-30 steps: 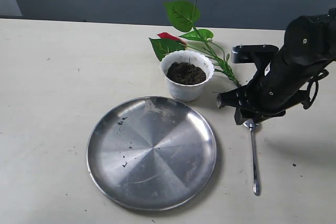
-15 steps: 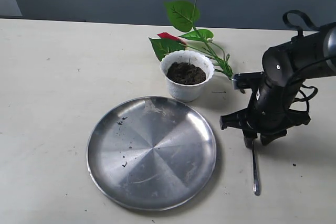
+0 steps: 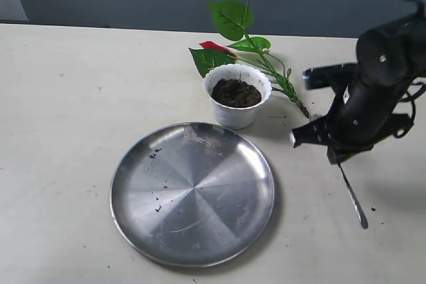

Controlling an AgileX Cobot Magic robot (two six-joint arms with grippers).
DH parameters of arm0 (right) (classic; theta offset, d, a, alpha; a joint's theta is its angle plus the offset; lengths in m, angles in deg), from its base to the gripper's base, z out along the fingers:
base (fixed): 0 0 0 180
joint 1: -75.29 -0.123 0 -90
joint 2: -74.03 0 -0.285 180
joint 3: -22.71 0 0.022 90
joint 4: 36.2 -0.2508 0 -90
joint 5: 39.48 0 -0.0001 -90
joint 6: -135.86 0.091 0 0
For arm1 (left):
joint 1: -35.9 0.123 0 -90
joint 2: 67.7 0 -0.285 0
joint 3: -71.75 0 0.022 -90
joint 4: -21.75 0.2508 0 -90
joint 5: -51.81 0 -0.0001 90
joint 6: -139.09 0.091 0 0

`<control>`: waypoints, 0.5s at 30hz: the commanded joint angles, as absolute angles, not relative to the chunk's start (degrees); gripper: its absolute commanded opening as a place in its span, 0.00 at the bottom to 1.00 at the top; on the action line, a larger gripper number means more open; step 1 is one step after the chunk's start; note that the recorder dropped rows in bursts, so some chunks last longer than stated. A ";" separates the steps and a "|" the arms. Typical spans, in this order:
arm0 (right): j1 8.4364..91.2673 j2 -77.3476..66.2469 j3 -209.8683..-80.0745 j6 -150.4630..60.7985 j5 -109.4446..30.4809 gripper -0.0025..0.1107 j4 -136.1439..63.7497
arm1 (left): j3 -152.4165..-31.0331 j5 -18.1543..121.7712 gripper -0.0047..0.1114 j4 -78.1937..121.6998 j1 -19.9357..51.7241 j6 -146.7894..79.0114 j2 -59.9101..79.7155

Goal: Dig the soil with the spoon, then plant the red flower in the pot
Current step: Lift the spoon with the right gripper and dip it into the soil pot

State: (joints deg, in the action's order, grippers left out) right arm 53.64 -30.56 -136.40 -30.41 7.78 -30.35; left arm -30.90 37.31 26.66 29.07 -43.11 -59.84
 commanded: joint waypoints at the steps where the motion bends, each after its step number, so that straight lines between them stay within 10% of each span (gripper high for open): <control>1: 53.96 -23.43 -140.56 -45.97 3.56 0.02 -28.80 | -31.03 38.09 0.05 26.57 28.76 -43.35 -59.91; 15: 46.62 -33.94 -158.52 -90.93 4.76 0.02 -27.52 | -31.03 38.09 0.05 26.57 28.76 -43.35 -59.91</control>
State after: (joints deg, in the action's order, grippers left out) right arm 47.86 -31.19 -154.79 -88.73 0.81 -28.92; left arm -30.90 37.31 26.66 29.07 -43.11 -59.84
